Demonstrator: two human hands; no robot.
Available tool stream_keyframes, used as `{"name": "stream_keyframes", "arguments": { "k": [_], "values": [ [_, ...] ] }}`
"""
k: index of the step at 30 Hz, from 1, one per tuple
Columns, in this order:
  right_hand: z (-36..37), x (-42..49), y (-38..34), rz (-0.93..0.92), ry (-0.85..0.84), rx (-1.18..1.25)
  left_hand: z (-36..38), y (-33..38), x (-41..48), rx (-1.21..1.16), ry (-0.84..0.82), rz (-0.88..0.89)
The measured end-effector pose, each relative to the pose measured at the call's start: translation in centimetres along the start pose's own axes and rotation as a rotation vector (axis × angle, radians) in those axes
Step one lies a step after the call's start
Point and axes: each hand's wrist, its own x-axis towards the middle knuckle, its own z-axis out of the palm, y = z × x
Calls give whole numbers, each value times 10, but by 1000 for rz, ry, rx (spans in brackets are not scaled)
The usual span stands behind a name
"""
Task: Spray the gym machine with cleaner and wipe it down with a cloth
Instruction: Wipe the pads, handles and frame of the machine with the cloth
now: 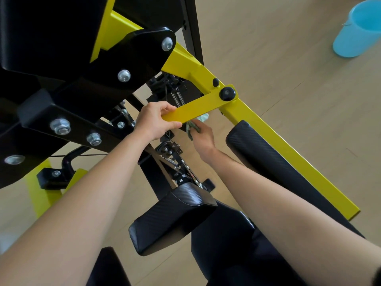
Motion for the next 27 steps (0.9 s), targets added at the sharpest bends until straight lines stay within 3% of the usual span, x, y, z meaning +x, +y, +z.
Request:
{"name": "stream_keyframes", "arguments": {
  "k": [4,10,13,14,16,19,21,24,27],
  "values": [
    [1,-5,2,-87,-62,69,1,0,0,1,0,-5],
    [-13,18,25,169,-57,-96,4,3,-5,10,38,-30],
    [-5,18,7,455,56,324,5,4,-7,-14,42,-41],
    [-8,12,0,486,100,322,5,4,-7,-21,42,-43],
    [-7,0,-6,370,35,187,6,5,-8,-26,47,-47],
    [-2,-18,-16,438,-43,528,6,5,-9,-24,59,-49],
    [4,-18,-16,662,-11,799,7,5,-10,-30,60,-49],
    [7,-26,-26,757,-86,1174,8,4,-14,-54,43,-48],
    [-3,-25,-22,779,-11,1196,11,3,-22,-50,35,-39]
  ]
}}
